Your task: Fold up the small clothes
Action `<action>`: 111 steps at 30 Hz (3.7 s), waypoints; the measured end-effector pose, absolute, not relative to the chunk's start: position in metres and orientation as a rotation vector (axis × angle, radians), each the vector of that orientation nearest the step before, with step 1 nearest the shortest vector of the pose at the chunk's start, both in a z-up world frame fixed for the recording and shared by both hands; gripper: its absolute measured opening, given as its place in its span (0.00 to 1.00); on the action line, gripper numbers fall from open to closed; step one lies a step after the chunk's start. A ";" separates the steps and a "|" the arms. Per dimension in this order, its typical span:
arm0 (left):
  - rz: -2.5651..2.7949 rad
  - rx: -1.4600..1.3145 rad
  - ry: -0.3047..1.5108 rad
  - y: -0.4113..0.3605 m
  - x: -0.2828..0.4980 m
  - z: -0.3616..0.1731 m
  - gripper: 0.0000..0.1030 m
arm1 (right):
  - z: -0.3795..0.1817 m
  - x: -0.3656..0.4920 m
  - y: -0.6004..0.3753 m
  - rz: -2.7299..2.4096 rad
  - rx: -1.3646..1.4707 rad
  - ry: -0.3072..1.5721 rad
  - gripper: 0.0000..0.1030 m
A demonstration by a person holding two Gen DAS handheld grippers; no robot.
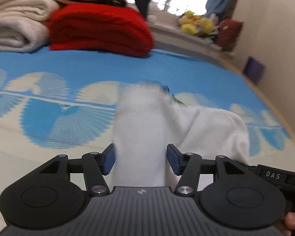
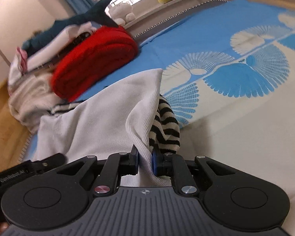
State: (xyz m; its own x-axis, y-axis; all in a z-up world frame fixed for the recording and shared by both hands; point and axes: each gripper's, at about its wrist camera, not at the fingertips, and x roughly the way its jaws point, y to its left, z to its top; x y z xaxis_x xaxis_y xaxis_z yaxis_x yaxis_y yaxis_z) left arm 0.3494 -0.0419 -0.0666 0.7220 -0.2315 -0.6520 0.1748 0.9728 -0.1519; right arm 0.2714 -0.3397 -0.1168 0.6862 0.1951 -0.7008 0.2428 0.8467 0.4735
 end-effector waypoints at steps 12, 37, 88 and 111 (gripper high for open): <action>-0.366 0.087 1.078 -0.046 0.335 -0.118 0.56 | -0.142 0.286 -0.317 -0.152 0.354 0.939 0.24; -0.195 0.216 0.793 -0.032 0.255 -0.048 0.85 | -0.076 0.198 -0.350 -0.256 0.232 0.972 0.57; -0.153 0.026 0.695 -0.041 0.097 -0.034 0.99 | -0.007 0.044 -0.258 -0.054 0.054 0.740 0.97; -0.153 0.024 0.696 -0.042 0.097 -0.034 0.99 | -0.006 0.044 -0.259 -0.053 0.055 0.740 0.97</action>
